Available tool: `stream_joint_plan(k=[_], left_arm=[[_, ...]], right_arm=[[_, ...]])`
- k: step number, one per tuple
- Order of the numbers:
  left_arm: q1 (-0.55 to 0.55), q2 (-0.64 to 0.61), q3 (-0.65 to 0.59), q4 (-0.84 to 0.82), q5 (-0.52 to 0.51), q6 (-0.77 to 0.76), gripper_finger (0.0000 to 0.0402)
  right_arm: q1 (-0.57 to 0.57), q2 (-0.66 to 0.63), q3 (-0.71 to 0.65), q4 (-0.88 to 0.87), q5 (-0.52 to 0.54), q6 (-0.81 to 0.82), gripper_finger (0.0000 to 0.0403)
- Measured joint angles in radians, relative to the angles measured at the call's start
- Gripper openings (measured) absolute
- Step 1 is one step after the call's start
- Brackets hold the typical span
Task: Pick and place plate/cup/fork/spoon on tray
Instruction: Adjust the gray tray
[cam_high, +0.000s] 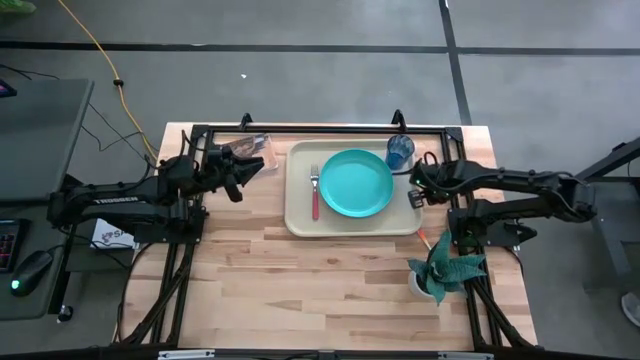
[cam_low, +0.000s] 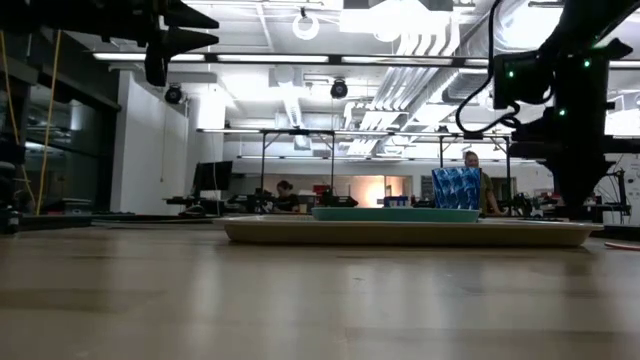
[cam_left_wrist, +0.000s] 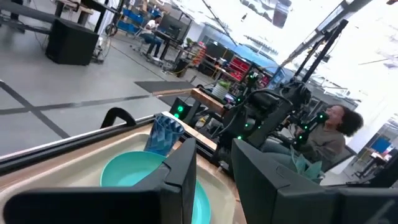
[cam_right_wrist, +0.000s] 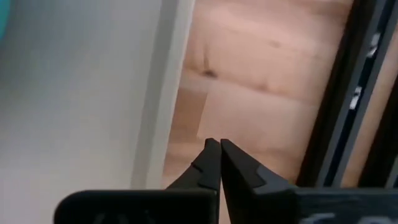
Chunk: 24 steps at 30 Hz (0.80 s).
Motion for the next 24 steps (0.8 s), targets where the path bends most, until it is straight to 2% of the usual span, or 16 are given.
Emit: stream_joint_plan(k=[10,15,24], left_arm=[[0.000,0.000,0.000,-0.001,-0.007,-0.012,0.0085],[0.000,0.000,0.001,-0.001,-0.007,-0.012,0.0085],[0.000,0.000,0.001,0.015,0.007,-0.029,0.0085]], right_arm=[[-0.049,0.000,-0.112,0.247,0.062,0.018,0.0000],[-0.056,0.000,-0.146,0.260,0.113,0.062,0.0000],[-0.028,0.023,-0.148,0.375,0.129,0.095,0.0000]])
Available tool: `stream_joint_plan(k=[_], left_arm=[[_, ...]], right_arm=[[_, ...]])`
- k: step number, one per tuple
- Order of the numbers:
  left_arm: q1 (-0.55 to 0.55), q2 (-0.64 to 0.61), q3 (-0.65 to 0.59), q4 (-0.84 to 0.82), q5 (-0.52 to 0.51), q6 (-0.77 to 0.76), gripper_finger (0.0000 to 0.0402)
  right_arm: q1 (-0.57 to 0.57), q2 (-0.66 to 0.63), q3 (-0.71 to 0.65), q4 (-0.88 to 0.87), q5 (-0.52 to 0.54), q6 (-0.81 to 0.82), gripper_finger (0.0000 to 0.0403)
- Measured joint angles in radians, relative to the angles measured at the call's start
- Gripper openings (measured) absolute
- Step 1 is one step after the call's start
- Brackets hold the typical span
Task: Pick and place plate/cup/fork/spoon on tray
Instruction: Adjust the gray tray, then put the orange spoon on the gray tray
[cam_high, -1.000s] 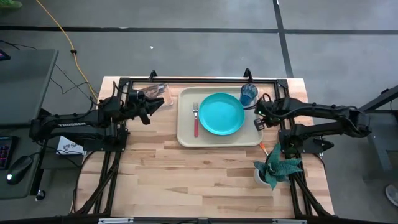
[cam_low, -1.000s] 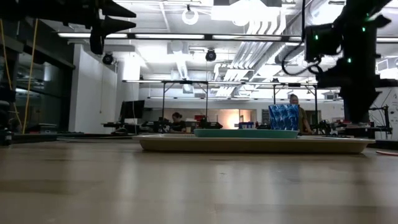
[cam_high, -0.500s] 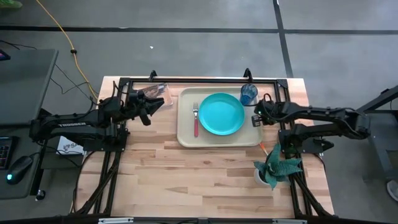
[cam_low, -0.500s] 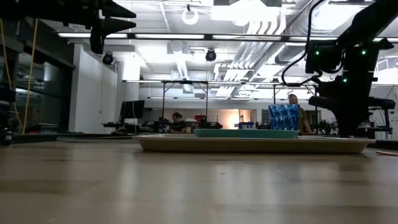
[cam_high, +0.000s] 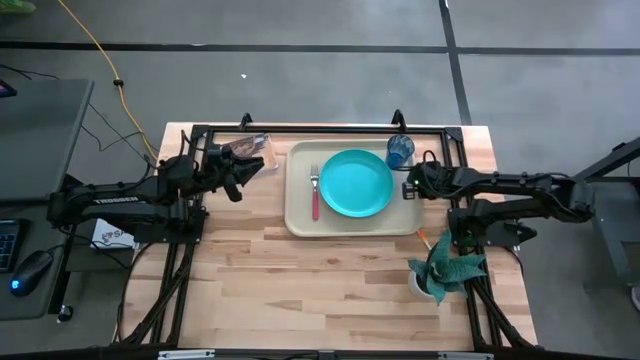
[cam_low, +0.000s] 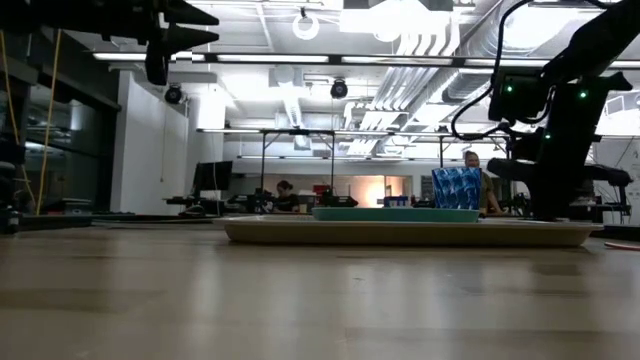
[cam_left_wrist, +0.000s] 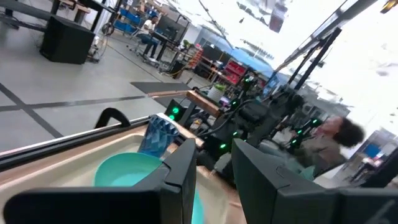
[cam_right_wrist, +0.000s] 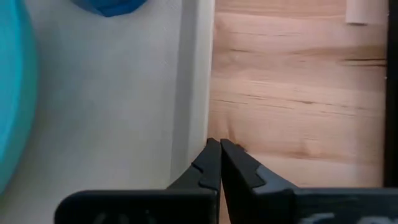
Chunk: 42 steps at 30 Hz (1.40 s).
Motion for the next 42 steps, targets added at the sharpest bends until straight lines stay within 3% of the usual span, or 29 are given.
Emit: stream_joint_plan(k=[10,14,19,25,29,33,38,42], left_arm=[[0.000,0.000,0.001,0.018,0.001,0.014,0.0085],[0.000,0.000,0.001,0.016,0.002,0.016,0.0085],[0.001,0.000,0.001,0.009,0.002,0.046,0.0085],[0.001,0.000,0.001,0.009,-0.003,0.078,0.0085],[0.001,0.000,0.001,0.010,-0.004,0.078,0.0085],[0.002,0.000,0.001,0.010,-0.007,0.078,0.0085],[0.002,0.000,0.001,0.010,-0.015,0.077,0.0085],[0.002,0.000,0.001,0.010,-0.016,0.077,0.0085]], right_arm=[[0.096,0.162,0.001,0.195,-0.023,0.040,0.0000],[0.146,0.217,0.031,0.221,0.012,0.088,0.0000],[0.180,0.240,0.088,0.200,-0.031,0.049,0.0000],[0.213,0.146,0.198,-0.177,-0.078,-0.092,0.0000],[0.262,0.035,0.210,-0.279,-0.231,-0.100,0.0000],[0.357,-0.066,0.187,-0.281,-0.391,0.028,0.0000],[0.506,-0.136,0.185,-0.283,-0.405,0.236,0.0006],[0.613,-0.115,0.185,-0.310,-0.406,0.319,0.0047]])
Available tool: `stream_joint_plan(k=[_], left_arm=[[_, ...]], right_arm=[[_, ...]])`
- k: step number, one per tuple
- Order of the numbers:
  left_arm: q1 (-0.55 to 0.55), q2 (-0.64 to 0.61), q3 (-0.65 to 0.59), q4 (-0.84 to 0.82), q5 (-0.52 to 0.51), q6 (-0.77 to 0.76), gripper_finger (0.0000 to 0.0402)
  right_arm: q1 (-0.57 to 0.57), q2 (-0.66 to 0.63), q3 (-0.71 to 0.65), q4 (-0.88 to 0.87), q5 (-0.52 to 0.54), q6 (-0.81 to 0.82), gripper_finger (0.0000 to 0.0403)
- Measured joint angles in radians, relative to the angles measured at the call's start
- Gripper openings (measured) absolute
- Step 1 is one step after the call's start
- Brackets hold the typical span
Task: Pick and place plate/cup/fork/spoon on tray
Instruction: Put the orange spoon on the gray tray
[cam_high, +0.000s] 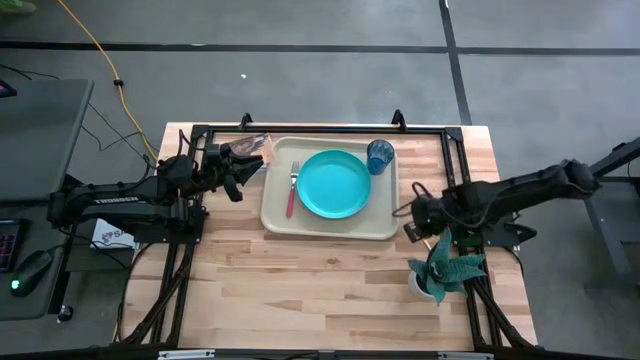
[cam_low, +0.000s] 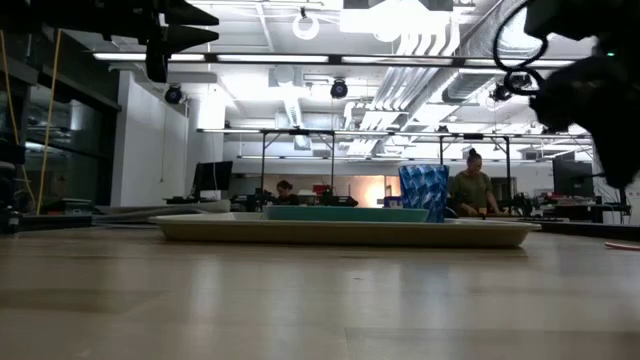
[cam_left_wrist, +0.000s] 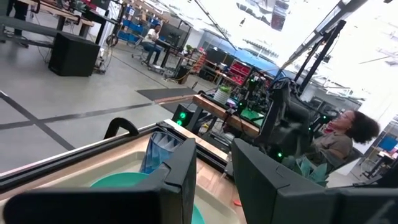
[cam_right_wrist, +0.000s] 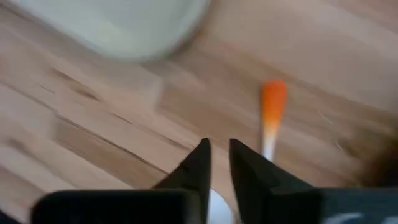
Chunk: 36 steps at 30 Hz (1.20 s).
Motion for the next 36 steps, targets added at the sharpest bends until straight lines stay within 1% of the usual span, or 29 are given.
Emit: stream_joint_plan(k=[3,7,9,11,16,21,23,25,27,32,34,36], left_arm=[[0.000,0.000,0.000,0.000,-0.001,0.000,0.0085],[0.000,0.000,0.000,0.000,-0.001,0.000,0.0085],[0.000,0.000,0.000,0.000,-0.001,0.000,0.0085],[0.000,0.000,0.000,0.000,-0.001,0.000,0.0085],[0.000,0.000,0.000,0.000,-0.001,0.000,0.0085],[0.000,0.000,0.000,0.000,-0.001,0.000,0.0085],[0.000,0.000,0.000,0.000,-0.003,0.000,0.0085],[0.000,0.000,0.000,0.000,-0.009,0.000,0.0085],[0.000,0.000,0.000,0.000,-0.010,0.000,0.0085],[-0.001,0.000,0.000,0.000,-0.014,0.000,0.0085],[-0.001,0.001,0.000,0.000,-0.019,0.000,0.0085],[0.000,0.003,0.000,0.000,-0.023,0.000,0.0085]], right_arm=[[0.049,0.044,-0.001,-0.056,0.001,0.021,0.0100],[0.068,0.114,-0.002,-0.062,0.066,0.059,0.0172],[0.068,0.152,-0.002,-0.046,0.104,0.062,0.0197],[0.064,0.192,-0.002,-0.023,0.125,0.062,0.0211],[0.053,0.292,-0.002,0.019,0.131,0.045,0.0217],[0.050,0.365,-0.005,0.044,0.135,0.034,0.0217],[0.037,0.379,-0.030,0.083,0.109,0.028,0.0217],[0.022,0.373,-0.070,0.138,0.082,0.027,0.0217],[0.009,0.358,-0.091,0.160,0.079,0.026,0.0217],[-0.012,0.323,-0.101,0.130,0.098,-0.005,0.0215],[-0.021,0.322,-0.106,0.144,0.086,-0.026,0.0205],[-0.026,0.320,-0.116,0.160,0.075,-0.041,0.0185]])
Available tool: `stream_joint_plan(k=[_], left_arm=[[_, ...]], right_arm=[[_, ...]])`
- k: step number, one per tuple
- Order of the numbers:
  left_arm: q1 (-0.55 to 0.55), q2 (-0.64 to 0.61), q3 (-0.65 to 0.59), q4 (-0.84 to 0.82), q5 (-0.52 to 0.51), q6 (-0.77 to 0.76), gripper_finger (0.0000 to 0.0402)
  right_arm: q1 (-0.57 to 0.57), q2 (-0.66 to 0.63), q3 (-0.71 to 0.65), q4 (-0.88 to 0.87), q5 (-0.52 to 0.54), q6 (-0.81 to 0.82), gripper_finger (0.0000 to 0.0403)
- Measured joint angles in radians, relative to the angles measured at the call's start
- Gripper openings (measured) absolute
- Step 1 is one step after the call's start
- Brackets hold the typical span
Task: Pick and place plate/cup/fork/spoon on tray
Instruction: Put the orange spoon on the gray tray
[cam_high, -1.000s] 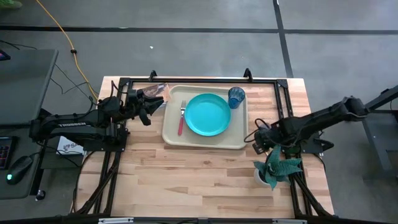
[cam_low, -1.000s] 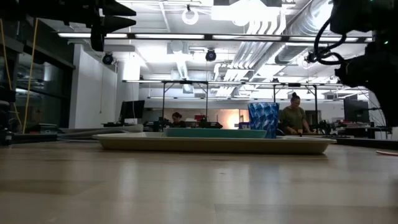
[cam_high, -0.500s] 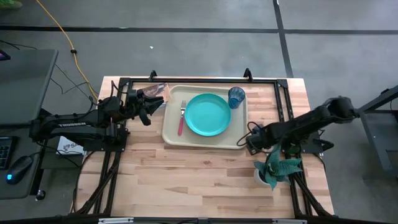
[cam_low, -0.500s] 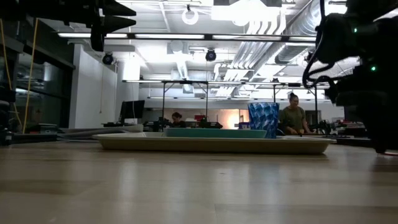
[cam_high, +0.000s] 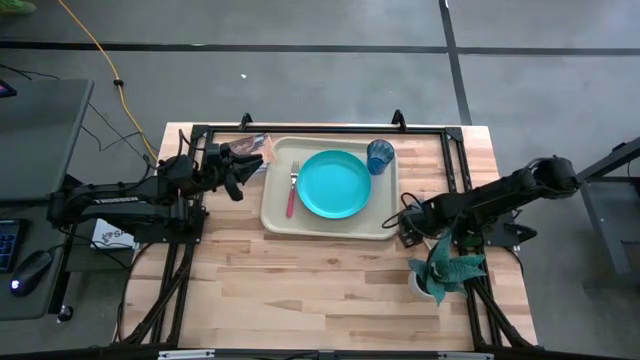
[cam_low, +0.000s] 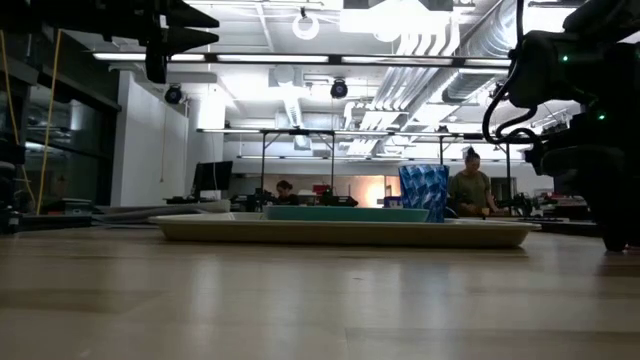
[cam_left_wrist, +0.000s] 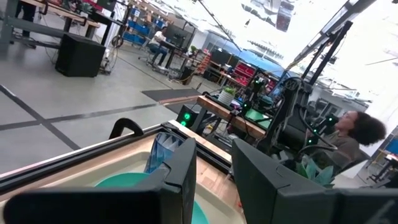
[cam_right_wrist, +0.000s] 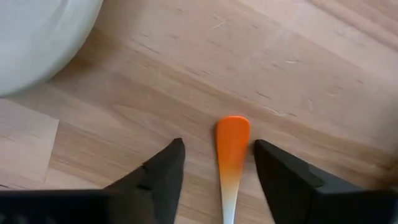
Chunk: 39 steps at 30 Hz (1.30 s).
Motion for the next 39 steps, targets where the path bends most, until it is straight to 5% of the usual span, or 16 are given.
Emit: stream_joint_plan(k=[7,14,30,39], left_arm=[[0.000,0.012,0.000,0.000,-0.004,0.000,0.0085],[0.000,0.025,0.000,0.001,-0.004,0.000,0.0085],[0.000,0.027,0.000,0.000,-0.004,-0.008,0.0085],[0.000,0.027,0.000,0.000,-0.004,-0.008,0.0085]], right_arm=[[0.000,0.003,-0.003,-0.043,0.030,0.021,0.0032],[0.000,-0.026,0.042,-0.145,0.107,0.010,0.0002],[0.000,-0.306,0.180,-0.290,0.077,0.028,0.0015],[-0.005,-0.342,0.128,-0.269,-0.133,0.060,0.0122]])
